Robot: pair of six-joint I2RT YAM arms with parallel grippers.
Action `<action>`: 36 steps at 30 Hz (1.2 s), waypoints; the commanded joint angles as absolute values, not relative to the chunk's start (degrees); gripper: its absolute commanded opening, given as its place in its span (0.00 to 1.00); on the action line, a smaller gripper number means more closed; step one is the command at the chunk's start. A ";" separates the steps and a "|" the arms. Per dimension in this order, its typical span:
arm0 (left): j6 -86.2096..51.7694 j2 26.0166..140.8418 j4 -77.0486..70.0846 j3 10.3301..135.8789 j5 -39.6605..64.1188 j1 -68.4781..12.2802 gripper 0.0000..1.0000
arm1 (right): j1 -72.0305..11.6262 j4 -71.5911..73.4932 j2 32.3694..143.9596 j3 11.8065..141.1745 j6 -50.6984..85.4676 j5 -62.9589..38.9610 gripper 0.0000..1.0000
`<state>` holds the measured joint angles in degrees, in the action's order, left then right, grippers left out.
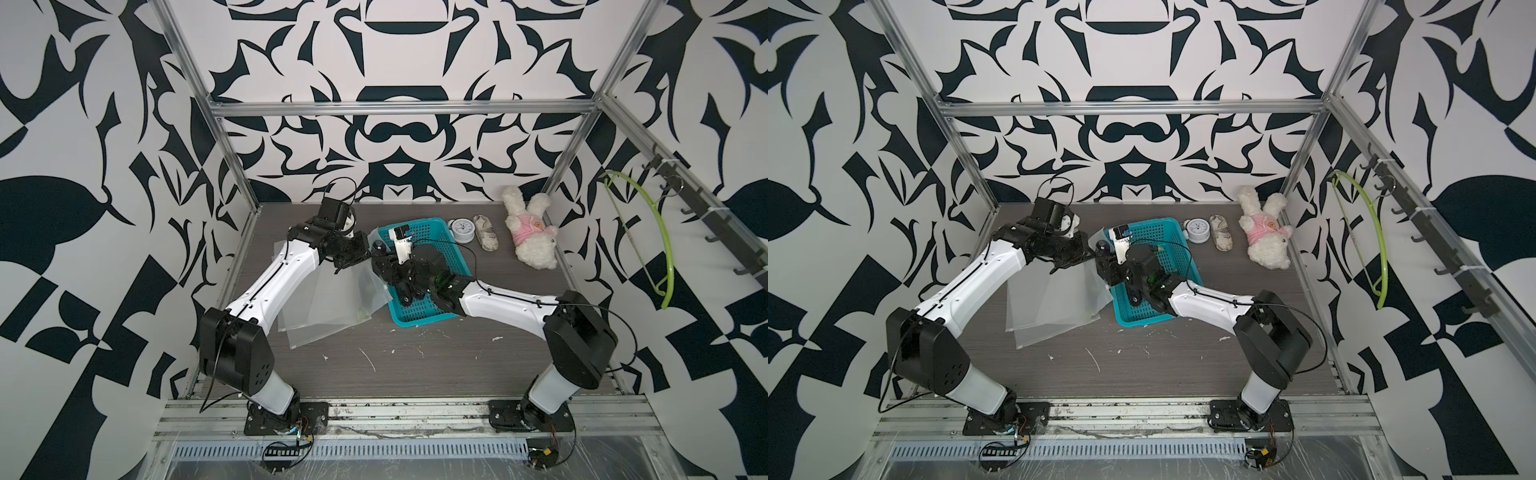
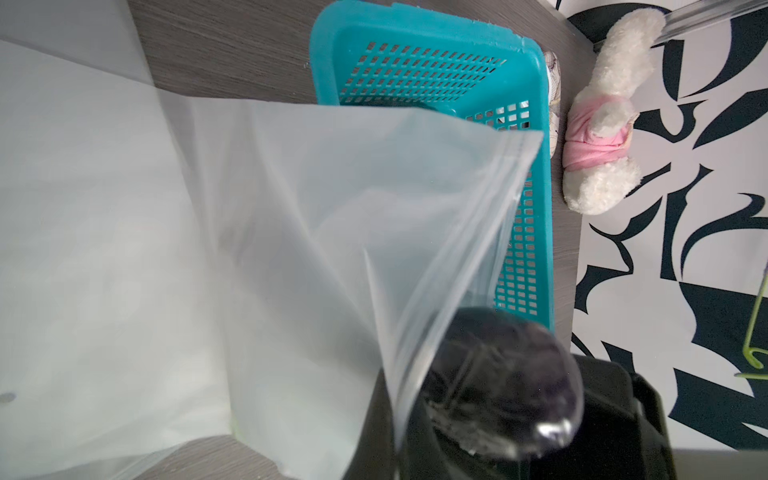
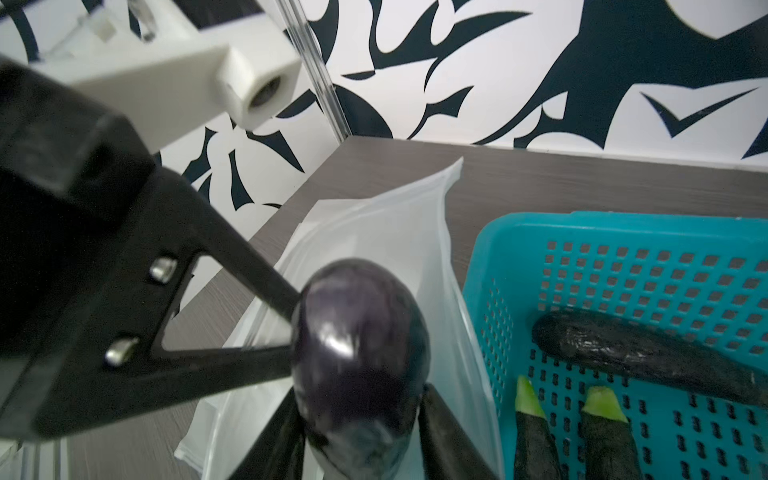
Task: Place the eggplant in a zip-top bag and seal the zipper
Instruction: Place the eggplant in the zipper food storage bag.
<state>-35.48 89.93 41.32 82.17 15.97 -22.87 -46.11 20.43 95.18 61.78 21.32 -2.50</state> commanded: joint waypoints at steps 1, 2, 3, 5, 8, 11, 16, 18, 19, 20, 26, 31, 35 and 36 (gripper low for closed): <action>-34.15 87.63 40.61 82.44 14.71 -22.68 0.00 | -46.41 15.64 93.70 66.66 19.50 -3.54 0.49; -33.94 87.54 40.85 82.44 14.36 -22.68 0.00 | -46.41 14.17 93.48 67.47 19.08 -3.09 0.50; -33.72 87.38 41.04 82.36 14.24 -22.65 0.00 | -46.41 13.12 93.27 68.01 18.70 -2.82 0.51; -33.49 87.11 41.06 81.92 14.15 -22.68 0.00 | -46.32 10.10 93.06 69.92 18.02 -2.99 0.53; -33.05 87.23 40.99 81.49 14.92 -22.68 0.00 | -46.32 6.49 93.02 72.66 17.23 -3.28 0.55; -32.72 87.28 40.96 81.18 15.35 -22.68 0.00 | -45.89 4.75 92.34 73.88 17.35 -3.34 0.56; -30.94 87.36 41.64 81.19 17.10 -22.68 0.00 | -44.18 0.72 91.87 76.12 17.34 -3.76 0.56; -29.92 87.13 41.83 81.18 18.07 -22.68 0.00 | -43.49 -1.11 92.06 77.01 17.05 -3.61 0.56; -29.63 86.86 41.75 81.16 18.27 -22.68 0.00 | -43.10 -2.08 92.38 77.49 17.12 -3.61 0.56; -29.33 86.62 41.71 81.12 18.32 -22.67 0.00 | -42.81 -2.98 92.59 77.90 17.19 -3.45 0.55; -28.39 86.31 41.84 81.17 20.03 -22.68 0.00 | -41.07 -5.55 95.55 80.17 19.31 -4.48 0.48; -28.13 85.78 41.97 80.69 19.89 -22.65 0.00 | -40.78 -5.78 97.26 81.33 20.68 -6.22 0.44; -28.03 85.93 42.01 80.60 19.73 -22.68 0.00 | -40.70 -6.21 98.57 82.26 22.39 -8.42 0.40; -27.95 86.08 41.99 80.68 19.56 -22.68 0.00 | -40.69 -6.21 98.71 82.28 22.91 -8.58 0.38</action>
<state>-28.93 87.26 41.43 81.71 18.94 -22.83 -40.64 -6.33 99.20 79.59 20.93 -6.46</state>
